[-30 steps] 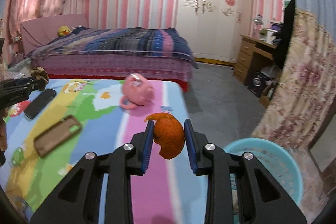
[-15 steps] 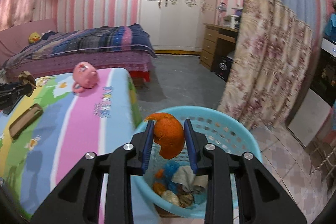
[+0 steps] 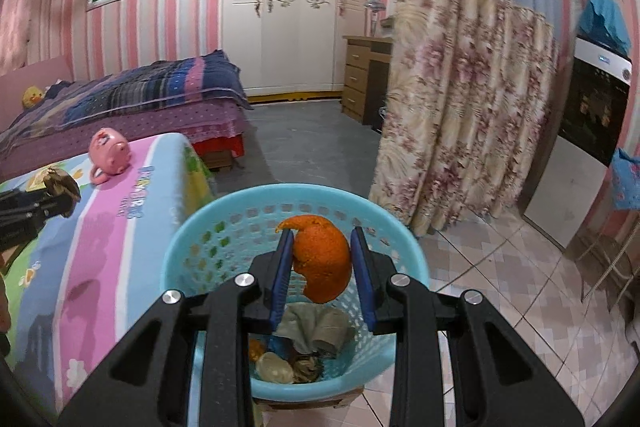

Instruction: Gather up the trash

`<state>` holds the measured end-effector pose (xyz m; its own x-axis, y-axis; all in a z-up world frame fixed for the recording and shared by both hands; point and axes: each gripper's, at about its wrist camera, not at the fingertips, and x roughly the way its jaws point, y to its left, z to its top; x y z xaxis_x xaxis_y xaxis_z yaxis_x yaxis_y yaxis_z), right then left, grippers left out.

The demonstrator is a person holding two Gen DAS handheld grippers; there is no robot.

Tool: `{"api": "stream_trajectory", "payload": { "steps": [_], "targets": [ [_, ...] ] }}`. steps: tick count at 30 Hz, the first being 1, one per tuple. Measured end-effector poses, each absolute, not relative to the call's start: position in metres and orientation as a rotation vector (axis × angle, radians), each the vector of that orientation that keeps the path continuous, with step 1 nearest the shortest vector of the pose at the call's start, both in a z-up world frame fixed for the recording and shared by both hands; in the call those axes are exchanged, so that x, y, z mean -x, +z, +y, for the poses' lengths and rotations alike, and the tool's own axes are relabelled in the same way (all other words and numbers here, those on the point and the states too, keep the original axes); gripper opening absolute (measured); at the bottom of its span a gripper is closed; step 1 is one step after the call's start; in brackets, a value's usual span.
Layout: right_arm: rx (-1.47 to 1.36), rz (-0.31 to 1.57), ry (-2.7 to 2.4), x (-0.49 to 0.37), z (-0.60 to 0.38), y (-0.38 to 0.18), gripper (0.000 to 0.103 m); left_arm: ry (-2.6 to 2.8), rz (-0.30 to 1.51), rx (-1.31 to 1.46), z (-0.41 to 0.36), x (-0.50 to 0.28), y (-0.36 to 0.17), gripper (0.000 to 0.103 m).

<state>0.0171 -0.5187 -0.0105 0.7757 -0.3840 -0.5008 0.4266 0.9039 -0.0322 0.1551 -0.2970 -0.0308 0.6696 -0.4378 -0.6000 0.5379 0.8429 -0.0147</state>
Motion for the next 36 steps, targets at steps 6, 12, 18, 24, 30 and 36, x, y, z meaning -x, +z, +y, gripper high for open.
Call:
{"api": "stream_trajectory", "payload": {
  "steps": [6, 12, 18, 24, 30, 36],
  "targets": [
    [-0.119, 0.504, -0.473, -0.008, -0.539, -0.011, 0.03, -0.63, 0.603, -0.207, -0.346, -0.144, -0.029, 0.047],
    [-0.144, 0.502, -0.489, -0.003, -0.554, -0.019, 0.03, -0.695, 0.596, -0.252, -0.394, -0.137, -0.034, 0.047],
    [-0.154, 0.512, -0.493, -0.003, -0.562, -0.027, 0.03, -0.735, 0.594, -0.266, -0.422, -0.136, -0.036, 0.051],
    [-0.16, 0.518, -0.491, -0.003, -0.565, -0.031, 0.03, -0.698, 0.567, -0.283, -0.424, -0.141, -0.034, 0.08],
    [-0.168, 0.522, -0.487, -0.008, -0.563, -0.034, 0.03, -0.603, 0.544, -0.269, -0.399, -0.152, -0.028, 0.091],
    [-0.175, 0.546, -0.464, -0.027, -0.556, -0.044, 0.03, -0.538, 0.537, -0.24, -0.371, -0.157, -0.024, 0.095]
  ]
}}
